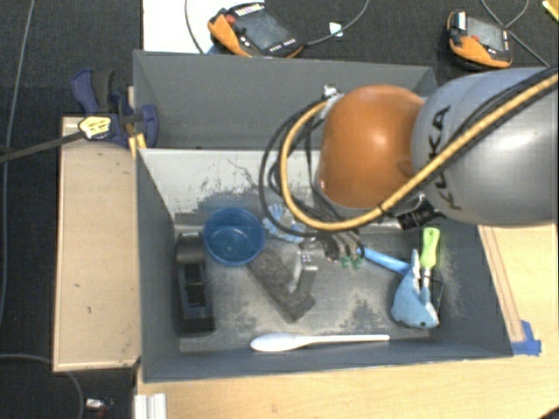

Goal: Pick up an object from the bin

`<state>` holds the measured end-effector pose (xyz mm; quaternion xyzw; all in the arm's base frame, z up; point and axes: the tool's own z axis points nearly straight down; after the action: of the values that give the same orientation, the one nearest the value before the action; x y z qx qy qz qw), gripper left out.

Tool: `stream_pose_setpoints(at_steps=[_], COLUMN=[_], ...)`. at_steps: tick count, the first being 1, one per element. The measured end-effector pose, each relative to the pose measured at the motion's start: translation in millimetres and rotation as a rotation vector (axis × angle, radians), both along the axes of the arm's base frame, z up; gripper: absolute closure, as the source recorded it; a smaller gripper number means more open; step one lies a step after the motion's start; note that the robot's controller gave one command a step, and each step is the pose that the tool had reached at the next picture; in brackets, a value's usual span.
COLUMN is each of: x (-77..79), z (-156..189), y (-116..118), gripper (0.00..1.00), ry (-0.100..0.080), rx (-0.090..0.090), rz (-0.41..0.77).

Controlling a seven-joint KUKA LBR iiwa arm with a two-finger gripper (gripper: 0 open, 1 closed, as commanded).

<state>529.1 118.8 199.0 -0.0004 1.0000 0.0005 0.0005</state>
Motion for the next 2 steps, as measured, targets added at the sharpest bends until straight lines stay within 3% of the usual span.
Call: stream_pose_setpoints(at_steps=[1,2], x=[18.4,30.2], z=[-66,-37], y=[31,47], gripper=[0.00,0.00], ry=[-0.002,-0.007], rx=[0.001,0.000], rz=[-0.216,-0.018])
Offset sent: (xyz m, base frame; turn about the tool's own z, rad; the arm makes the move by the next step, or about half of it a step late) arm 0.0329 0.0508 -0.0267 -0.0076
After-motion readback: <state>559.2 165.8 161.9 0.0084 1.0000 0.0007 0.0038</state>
